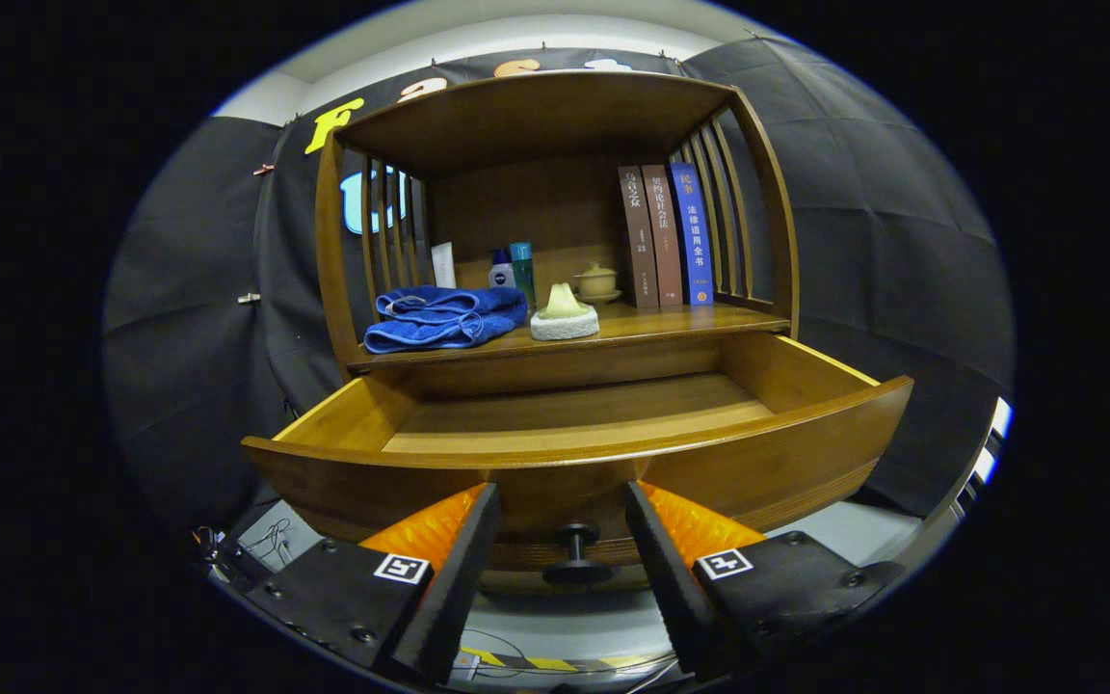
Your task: Pull open the drawer, take out the items inside it, and place them on the countertop above the cabinet.
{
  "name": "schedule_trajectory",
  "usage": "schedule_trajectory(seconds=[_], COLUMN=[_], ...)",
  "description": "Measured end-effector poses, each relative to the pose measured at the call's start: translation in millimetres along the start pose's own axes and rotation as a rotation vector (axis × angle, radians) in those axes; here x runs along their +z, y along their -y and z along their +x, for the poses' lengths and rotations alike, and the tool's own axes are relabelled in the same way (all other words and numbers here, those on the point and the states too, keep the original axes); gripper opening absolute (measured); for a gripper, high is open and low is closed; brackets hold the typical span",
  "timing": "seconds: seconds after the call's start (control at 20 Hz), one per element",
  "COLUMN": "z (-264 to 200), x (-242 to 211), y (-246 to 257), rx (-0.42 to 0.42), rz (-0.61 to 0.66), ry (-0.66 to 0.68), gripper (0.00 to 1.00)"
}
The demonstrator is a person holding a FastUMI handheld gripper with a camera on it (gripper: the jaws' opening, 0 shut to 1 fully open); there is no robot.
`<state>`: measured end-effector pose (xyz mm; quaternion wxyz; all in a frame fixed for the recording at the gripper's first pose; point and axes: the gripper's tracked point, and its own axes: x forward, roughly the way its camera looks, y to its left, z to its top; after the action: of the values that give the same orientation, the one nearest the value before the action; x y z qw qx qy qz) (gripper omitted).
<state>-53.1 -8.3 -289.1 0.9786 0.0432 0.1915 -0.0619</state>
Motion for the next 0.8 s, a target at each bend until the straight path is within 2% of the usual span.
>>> schedule_trajectory(seconds=[0.4, 0.8], z=[41, 91], x=[16, 29], y=[0, -1], rx=[0.002, 0.005], rz=[-0.001, -0.019], ry=[0.001, 0.041], gripper=[0.85, 0.90])
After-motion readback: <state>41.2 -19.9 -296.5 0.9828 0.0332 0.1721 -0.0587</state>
